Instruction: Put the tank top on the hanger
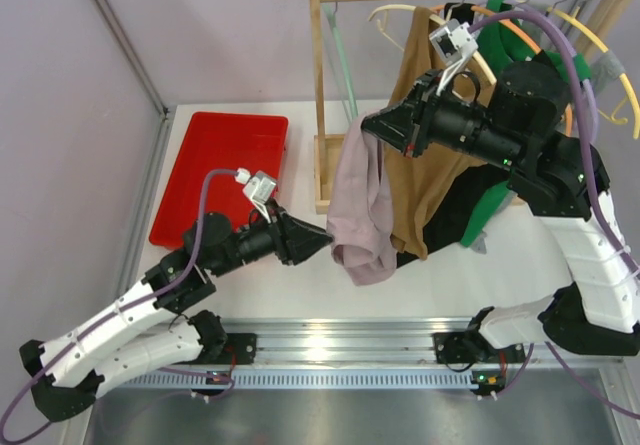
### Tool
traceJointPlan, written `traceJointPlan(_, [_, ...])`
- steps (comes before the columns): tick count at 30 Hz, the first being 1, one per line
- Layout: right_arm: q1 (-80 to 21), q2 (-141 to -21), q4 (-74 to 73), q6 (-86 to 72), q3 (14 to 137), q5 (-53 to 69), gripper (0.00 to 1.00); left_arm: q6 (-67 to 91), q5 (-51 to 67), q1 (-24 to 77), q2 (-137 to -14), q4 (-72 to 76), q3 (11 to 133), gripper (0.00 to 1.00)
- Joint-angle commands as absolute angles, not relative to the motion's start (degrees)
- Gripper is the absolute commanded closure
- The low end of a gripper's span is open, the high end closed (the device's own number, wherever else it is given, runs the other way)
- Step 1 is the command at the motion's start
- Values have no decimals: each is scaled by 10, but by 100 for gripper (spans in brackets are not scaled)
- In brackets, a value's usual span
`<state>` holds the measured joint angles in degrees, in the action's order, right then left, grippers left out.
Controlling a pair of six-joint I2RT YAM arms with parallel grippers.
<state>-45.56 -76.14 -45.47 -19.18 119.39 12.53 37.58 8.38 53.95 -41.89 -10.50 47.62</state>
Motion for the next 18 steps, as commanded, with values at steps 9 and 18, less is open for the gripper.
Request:
traceJointPlan(9, [-450, -779, -446, -200, 1230, 74, 100, 426, 105, 541, -366, 6, 438, 56])
traceJointPlan(18, [-450, -806, -451, -201, 1245, 29, 100, 468, 82, 546, -374, 47, 400, 54])
